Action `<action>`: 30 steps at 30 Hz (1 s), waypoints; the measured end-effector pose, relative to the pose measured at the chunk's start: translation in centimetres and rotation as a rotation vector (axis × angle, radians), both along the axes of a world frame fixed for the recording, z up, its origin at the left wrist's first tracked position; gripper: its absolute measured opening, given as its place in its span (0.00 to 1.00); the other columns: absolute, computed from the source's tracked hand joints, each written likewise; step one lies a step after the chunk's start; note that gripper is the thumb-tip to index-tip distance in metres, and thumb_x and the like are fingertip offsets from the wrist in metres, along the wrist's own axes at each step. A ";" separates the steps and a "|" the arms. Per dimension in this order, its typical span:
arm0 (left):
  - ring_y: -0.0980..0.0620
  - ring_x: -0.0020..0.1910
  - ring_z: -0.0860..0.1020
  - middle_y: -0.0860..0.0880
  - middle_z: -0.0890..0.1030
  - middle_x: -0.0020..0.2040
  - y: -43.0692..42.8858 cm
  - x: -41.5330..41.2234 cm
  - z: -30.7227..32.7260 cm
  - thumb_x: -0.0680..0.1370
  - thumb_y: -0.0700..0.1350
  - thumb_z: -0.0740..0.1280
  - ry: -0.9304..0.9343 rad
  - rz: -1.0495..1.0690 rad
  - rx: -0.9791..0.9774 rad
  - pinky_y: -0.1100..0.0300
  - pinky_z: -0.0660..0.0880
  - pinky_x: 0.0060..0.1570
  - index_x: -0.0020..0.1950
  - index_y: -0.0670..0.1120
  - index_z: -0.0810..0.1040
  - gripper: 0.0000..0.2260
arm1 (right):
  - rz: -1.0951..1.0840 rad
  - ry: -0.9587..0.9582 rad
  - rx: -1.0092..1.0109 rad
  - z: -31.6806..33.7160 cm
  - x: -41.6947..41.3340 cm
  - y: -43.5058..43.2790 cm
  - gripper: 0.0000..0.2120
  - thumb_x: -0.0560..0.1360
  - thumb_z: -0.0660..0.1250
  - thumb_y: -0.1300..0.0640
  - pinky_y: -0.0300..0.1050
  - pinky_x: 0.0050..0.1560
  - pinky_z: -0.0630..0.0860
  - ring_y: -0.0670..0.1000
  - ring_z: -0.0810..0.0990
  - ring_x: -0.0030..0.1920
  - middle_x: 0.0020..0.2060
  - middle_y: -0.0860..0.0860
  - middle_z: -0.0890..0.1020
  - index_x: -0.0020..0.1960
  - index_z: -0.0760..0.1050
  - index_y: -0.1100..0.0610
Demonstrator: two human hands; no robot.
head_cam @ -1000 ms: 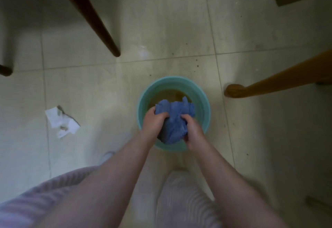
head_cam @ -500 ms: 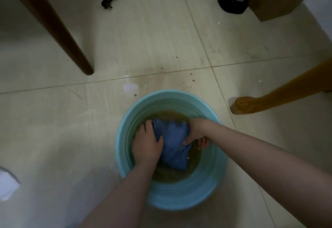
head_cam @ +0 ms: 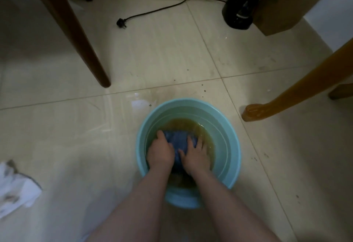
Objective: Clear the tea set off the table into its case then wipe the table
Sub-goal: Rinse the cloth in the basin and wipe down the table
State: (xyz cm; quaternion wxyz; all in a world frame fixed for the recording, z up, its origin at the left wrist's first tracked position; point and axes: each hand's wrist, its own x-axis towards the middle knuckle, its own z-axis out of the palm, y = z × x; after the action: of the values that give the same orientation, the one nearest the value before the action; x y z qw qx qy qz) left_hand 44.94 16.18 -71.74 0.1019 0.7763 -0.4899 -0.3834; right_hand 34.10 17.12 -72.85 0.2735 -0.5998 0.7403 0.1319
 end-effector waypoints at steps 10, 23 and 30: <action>0.44 0.78 0.47 0.46 0.44 0.80 1.4 -1.3 -0.5 0.81 0.51 0.56 -0.319 -0.511 -0.177 0.49 0.47 0.75 0.79 0.53 0.46 0.29 | -0.347 -0.007 -0.304 -0.7 1.8 2.7 0.27 0.81 0.59 0.51 0.52 0.61 0.71 0.58 0.62 0.68 0.71 0.57 0.59 0.77 0.53 0.48; 0.45 0.78 0.38 0.46 0.39 0.79 1.3 -1.5 -3.7 0.83 0.56 0.44 -0.451 -0.672 -0.003 0.48 0.35 0.73 0.79 0.54 0.43 0.25 | -0.052 0.077 -0.134 -3.0 -0.1 1.6 0.28 0.82 0.45 0.44 0.59 0.75 0.36 0.56 0.40 0.78 0.78 0.54 0.42 0.79 0.40 0.47; 0.42 0.78 0.46 0.46 0.43 0.80 0.6 -2.3 -3.3 0.83 0.57 0.48 -0.313 -0.540 0.033 0.46 0.43 0.74 0.79 0.58 0.45 0.25 | -0.308 0.057 -0.310 -2.8 0.6 1.7 0.35 0.79 0.57 0.41 0.57 0.74 0.49 0.59 0.48 0.77 0.78 0.58 0.48 0.79 0.45 0.50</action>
State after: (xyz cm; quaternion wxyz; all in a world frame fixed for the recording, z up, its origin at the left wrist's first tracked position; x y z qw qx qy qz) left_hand 42.66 16.78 -75.09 -0.0928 0.6694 -0.6817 -0.2802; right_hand 34.73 18.85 -75.63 0.1740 -0.5103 0.8421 -0.0099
